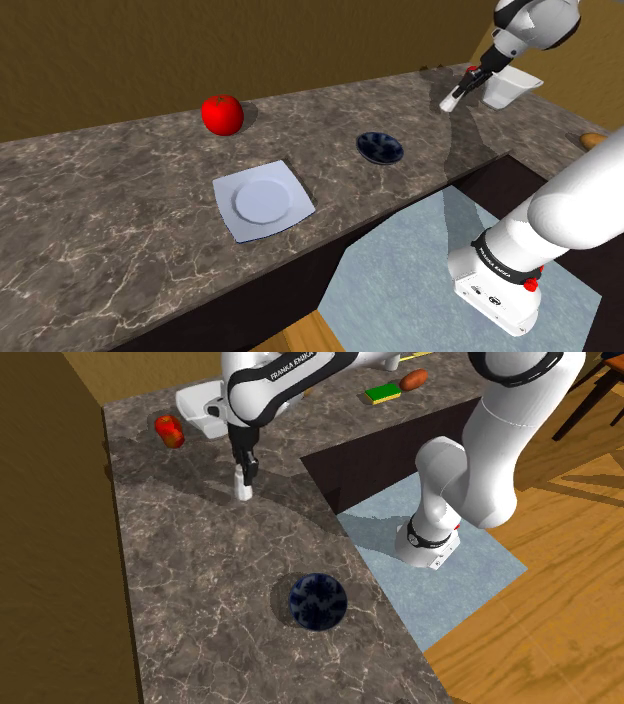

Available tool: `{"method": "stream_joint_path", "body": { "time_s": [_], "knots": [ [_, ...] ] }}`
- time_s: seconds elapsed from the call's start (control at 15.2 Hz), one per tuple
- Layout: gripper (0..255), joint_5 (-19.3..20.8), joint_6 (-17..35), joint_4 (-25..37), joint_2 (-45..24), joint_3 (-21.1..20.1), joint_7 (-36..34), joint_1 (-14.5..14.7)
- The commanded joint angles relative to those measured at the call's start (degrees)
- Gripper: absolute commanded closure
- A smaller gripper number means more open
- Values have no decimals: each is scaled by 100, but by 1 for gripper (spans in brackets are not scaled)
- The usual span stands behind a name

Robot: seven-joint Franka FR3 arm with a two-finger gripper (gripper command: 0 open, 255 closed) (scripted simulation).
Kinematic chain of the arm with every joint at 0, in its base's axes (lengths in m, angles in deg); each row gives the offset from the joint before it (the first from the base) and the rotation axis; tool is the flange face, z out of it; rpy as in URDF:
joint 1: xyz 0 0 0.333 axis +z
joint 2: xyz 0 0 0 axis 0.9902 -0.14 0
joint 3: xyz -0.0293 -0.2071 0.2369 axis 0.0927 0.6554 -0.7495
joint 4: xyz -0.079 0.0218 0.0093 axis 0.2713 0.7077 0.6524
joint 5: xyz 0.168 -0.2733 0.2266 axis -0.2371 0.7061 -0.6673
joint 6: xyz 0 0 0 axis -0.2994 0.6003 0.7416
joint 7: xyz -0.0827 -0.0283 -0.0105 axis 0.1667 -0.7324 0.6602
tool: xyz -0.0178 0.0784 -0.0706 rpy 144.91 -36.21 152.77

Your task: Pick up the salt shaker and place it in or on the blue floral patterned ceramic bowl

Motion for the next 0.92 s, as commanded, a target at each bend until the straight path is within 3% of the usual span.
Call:
{"method": "stream_joint_path", "body": {
  "time_s": [0.0, 0.59, 0.86],
  "knots": [
    [255, 124, -115, 61, 102, -13, -116, -2],
    [255, 522, -660, 406, 453, -87, -506, -33],
    [255, 1119, -422, -356, 1284, -577, -1344, -22]
  ]
}}
